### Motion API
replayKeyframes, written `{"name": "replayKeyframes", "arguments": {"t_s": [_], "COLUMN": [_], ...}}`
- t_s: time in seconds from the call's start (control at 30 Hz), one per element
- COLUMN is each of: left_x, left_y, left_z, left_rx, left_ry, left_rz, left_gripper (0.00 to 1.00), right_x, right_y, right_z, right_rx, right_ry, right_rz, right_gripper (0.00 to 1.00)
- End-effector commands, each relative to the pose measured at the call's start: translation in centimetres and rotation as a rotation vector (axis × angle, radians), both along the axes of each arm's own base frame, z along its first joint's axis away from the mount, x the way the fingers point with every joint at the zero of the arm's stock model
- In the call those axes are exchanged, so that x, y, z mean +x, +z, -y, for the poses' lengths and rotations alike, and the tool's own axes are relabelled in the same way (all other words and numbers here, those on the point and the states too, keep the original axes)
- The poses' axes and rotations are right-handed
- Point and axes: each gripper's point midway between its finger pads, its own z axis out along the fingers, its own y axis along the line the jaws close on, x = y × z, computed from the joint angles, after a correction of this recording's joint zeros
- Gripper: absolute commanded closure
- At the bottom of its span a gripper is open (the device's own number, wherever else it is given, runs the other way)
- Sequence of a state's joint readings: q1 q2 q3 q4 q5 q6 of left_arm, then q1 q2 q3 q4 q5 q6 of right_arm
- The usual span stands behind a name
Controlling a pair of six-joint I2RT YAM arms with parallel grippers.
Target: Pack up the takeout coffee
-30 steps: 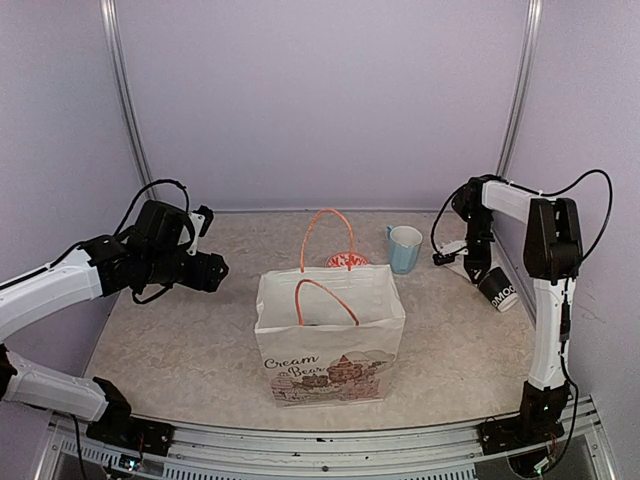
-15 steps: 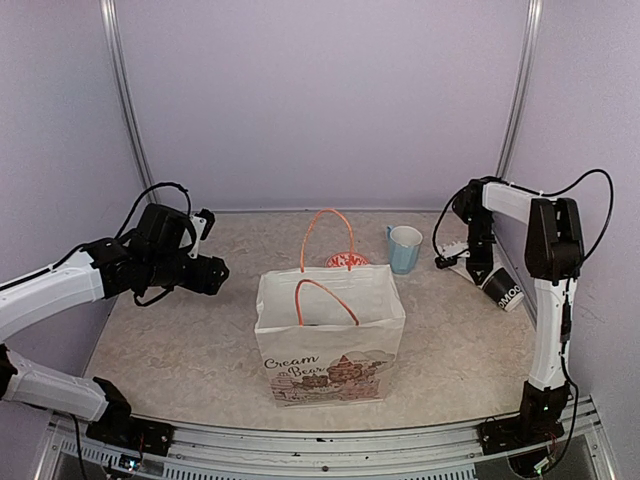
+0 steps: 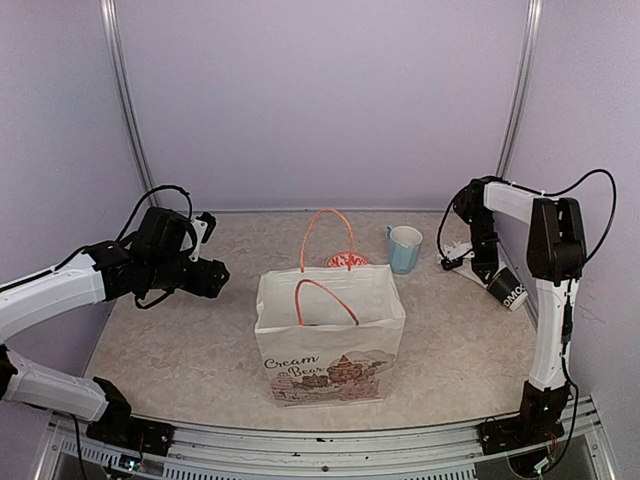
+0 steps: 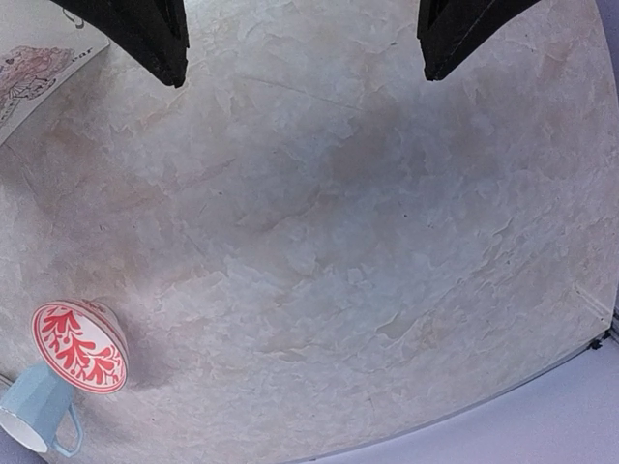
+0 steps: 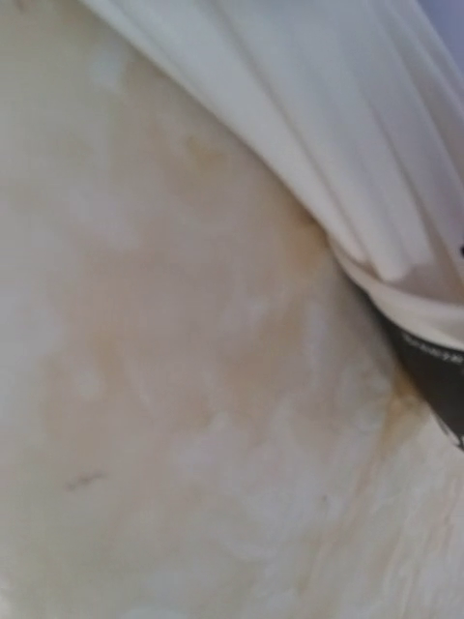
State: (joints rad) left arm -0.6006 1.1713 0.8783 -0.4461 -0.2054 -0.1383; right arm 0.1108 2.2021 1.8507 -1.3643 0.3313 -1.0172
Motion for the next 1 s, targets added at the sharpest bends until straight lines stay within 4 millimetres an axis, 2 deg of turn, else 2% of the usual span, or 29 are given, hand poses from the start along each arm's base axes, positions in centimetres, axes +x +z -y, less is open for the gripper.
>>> {"name": "replayKeyframes", "arguments": {"t_s": [0.0,0.63,0.97], "left_x": [0.0,-0.2,-0.2], "left_y": [-0.4,-1.4,-1.8], "left_z": [0.0,-0.1,-0.1], "left_rx": [0.006,0.023,0.027], "left_ry": [-0.019,-0.037,-0.043], "left_rz": [0.011,0.006,-0.002], "left_gripper": [0.20,0.20,0.20], "right_x": [-0.7,-2.3,-2.3], "right_y": [1.8,1.5,1.4], "right_z": [0.8,2.1,1.8], "right_rx": [-0.054,-0.221,-0.222], "right_ry": [0.015,0.070,0.079], "right_rz": [0.016,-0.033,-0.037], "right_gripper": [0.78,0.83,0.92]}}
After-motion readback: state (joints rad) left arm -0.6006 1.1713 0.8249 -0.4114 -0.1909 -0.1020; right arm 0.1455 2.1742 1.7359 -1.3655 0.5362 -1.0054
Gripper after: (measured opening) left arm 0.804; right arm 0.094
